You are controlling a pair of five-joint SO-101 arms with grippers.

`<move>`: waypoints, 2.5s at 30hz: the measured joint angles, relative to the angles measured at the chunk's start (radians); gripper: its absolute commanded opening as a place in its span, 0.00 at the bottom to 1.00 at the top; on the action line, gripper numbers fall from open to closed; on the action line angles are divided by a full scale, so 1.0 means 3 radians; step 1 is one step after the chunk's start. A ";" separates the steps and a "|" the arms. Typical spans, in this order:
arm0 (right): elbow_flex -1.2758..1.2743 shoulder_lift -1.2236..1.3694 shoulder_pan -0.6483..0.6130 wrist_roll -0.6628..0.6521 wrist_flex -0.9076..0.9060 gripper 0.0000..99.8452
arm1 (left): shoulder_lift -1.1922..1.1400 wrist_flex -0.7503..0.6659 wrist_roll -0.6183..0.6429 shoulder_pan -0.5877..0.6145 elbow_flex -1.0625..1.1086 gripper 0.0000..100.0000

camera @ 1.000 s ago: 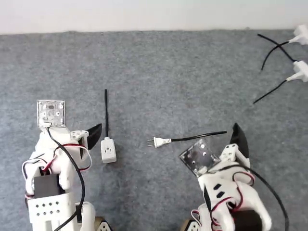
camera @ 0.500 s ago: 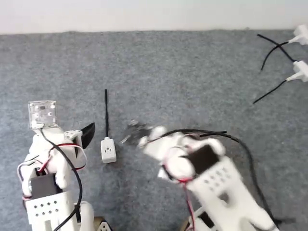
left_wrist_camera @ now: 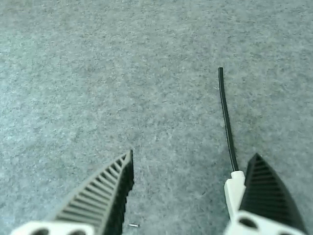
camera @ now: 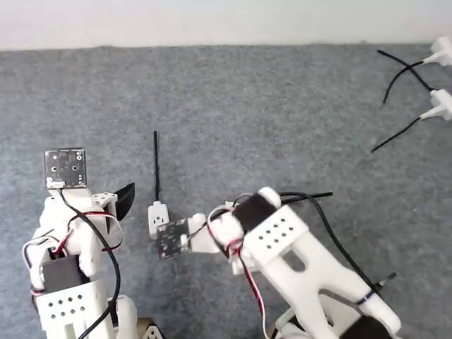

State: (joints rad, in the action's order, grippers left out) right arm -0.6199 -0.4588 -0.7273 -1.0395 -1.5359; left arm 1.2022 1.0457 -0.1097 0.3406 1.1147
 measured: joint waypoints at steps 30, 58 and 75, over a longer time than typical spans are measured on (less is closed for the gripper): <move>0.0721 0.1969 0.0844 -0.0941 0.1171 0.34 | 0.0000 0.0000 -0.0159 0.0338 -0.0051 0.36; 0.1412 0.2716 0.0931 -0.0946 0.1202 0.04 | 0.0000 0.0061 -0.0164 0.0338 -0.0051 0.35; 0.1458 0.2741 0.0946 -0.0951 0.0956 0.14 | 0.0000 0.0061 -0.0164 0.0338 -0.0051 0.35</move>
State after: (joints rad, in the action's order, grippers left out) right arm -0.1826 0.3636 -0.4434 -1.3249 -1.2490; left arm 1.2022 1.0641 -0.1588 0.4419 1.0994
